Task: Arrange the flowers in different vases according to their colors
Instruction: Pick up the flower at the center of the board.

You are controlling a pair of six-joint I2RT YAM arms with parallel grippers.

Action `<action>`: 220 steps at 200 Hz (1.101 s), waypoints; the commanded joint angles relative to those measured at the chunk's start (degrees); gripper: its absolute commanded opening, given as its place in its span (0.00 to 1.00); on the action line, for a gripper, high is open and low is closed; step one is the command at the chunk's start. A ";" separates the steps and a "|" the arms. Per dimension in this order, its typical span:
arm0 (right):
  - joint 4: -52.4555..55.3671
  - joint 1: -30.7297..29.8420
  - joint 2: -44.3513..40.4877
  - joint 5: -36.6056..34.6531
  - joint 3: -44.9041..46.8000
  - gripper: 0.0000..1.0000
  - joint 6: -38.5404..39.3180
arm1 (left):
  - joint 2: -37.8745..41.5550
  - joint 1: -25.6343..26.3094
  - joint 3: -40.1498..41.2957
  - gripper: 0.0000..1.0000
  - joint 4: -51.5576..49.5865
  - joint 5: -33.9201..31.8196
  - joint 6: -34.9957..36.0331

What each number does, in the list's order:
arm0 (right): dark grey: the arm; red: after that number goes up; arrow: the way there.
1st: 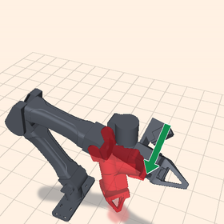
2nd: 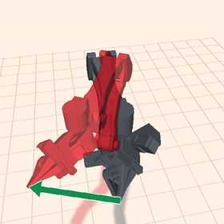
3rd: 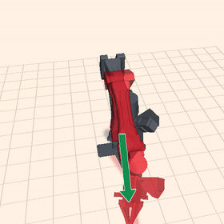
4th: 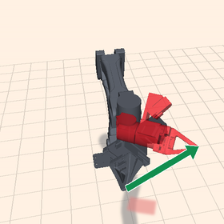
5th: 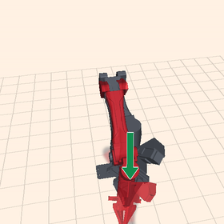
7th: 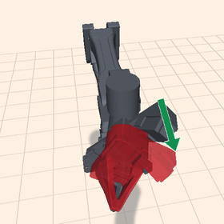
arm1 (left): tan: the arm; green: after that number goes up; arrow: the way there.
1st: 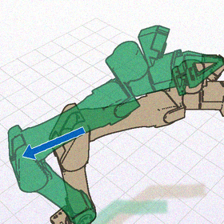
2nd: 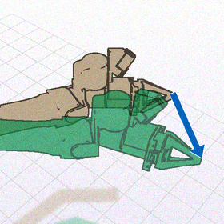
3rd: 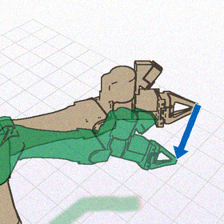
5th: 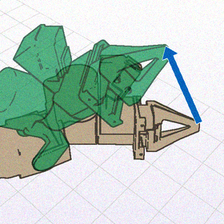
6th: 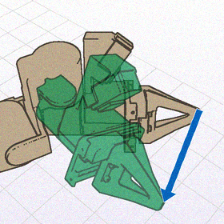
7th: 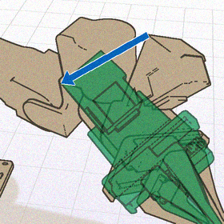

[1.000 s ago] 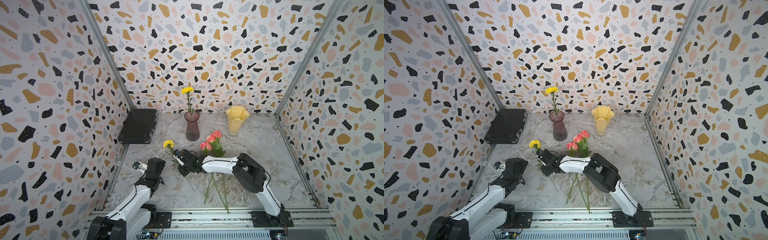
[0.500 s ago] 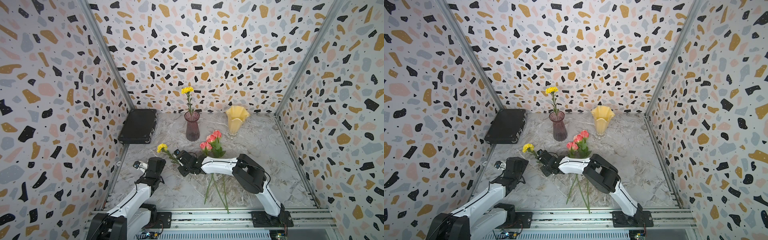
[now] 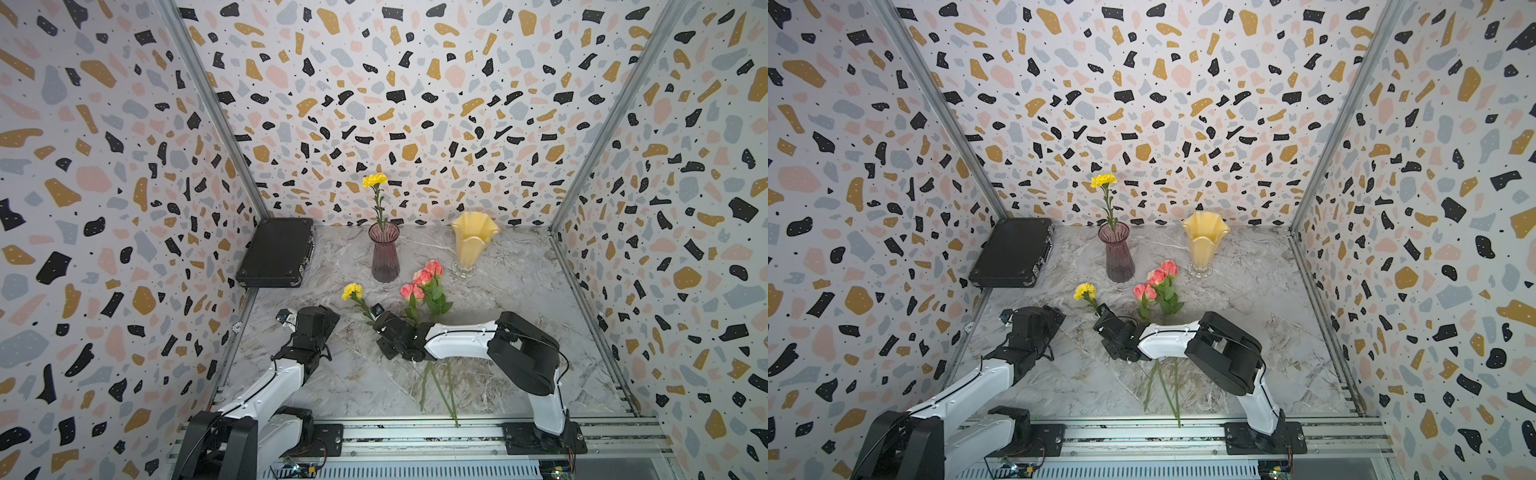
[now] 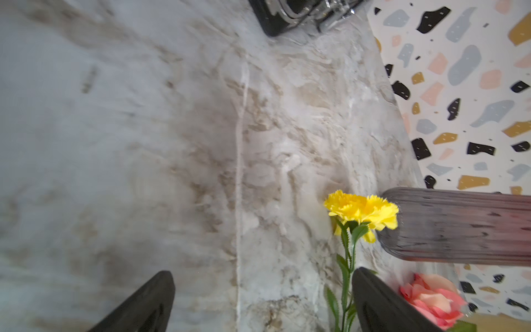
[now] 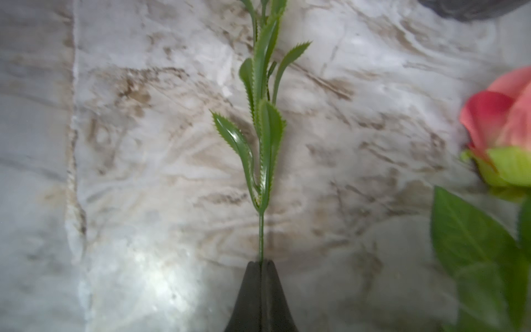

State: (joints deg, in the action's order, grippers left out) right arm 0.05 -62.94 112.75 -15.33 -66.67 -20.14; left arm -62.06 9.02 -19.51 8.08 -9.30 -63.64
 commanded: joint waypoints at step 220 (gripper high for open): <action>-13.93 2.12 -29.56 -9.30 4.39 0.00 3.65 | -1.29 18.72 -4.25 0.99 15.27 -3.20 32.61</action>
State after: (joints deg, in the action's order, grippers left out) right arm -16.51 -62.24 86.41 -25.67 -55.83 -17.85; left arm -64.36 24.32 -24.34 20.45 -7.53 -39.31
